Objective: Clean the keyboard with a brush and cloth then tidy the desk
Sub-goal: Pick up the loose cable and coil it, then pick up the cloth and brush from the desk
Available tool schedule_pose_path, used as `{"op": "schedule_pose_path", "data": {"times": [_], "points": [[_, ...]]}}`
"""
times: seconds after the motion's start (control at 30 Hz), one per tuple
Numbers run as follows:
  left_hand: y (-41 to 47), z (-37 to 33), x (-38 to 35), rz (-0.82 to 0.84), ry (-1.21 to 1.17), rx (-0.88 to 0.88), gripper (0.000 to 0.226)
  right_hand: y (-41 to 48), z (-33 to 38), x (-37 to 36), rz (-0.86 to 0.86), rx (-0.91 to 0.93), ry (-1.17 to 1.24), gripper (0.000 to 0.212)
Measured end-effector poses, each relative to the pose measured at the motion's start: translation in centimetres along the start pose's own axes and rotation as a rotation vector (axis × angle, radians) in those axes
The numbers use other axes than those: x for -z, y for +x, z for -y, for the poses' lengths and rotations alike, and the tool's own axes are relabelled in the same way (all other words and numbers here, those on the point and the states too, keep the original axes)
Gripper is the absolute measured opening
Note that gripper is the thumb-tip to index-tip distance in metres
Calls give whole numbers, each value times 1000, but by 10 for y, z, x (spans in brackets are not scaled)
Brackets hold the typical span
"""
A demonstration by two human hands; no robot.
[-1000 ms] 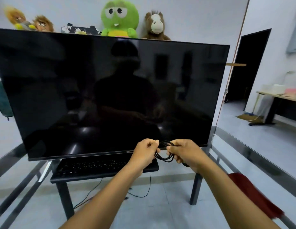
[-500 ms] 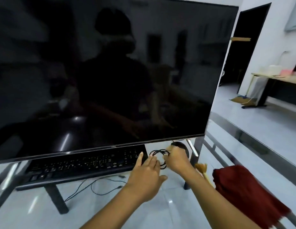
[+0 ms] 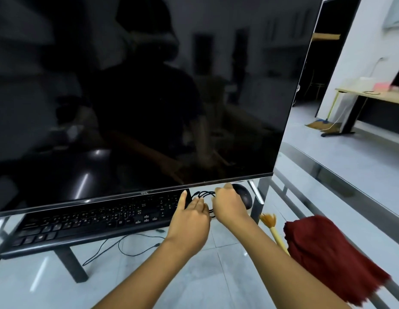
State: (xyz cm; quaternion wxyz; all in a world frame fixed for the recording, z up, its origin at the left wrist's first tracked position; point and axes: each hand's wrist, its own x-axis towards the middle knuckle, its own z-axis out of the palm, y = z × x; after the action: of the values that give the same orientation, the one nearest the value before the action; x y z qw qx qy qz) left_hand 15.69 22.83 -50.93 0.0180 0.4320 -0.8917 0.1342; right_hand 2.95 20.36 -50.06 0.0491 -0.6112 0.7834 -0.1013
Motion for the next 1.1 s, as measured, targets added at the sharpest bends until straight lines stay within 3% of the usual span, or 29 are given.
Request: {"op": "schedule_pose_path", "data": {"times": [0.27, 0.5, 0.73, 0.83, 0.93, 1.03, 1.1], "points": [[0, -6, 8, -41, -125, 86, 52, -22, -13, 27, -40, -28, 118, 22], [-11, -38, 60, -105, -225, 111, 48, -58, -86, 89, -145, -71, 118, 12], [-21, -117, 98, 54, -450, 165, 24, -120, -166, 108, -159, -298, 28, 38], [-14, -150, 89, 159, -599, 236, 30, -137, -189, 99, -95, -401, -1, 40], [-4, -173, 79, 239, -532, 327, 37, -144, -202, 89, -48, -491, 74, 45], [8, -182, 75, 252, -524, 342, 45, -138, -207, 80, -37, -479, 112, 47], [17, -182, 75, 249, -576, 342, 63, -127, -209, 76, -24, -449, 165, 42]]}}
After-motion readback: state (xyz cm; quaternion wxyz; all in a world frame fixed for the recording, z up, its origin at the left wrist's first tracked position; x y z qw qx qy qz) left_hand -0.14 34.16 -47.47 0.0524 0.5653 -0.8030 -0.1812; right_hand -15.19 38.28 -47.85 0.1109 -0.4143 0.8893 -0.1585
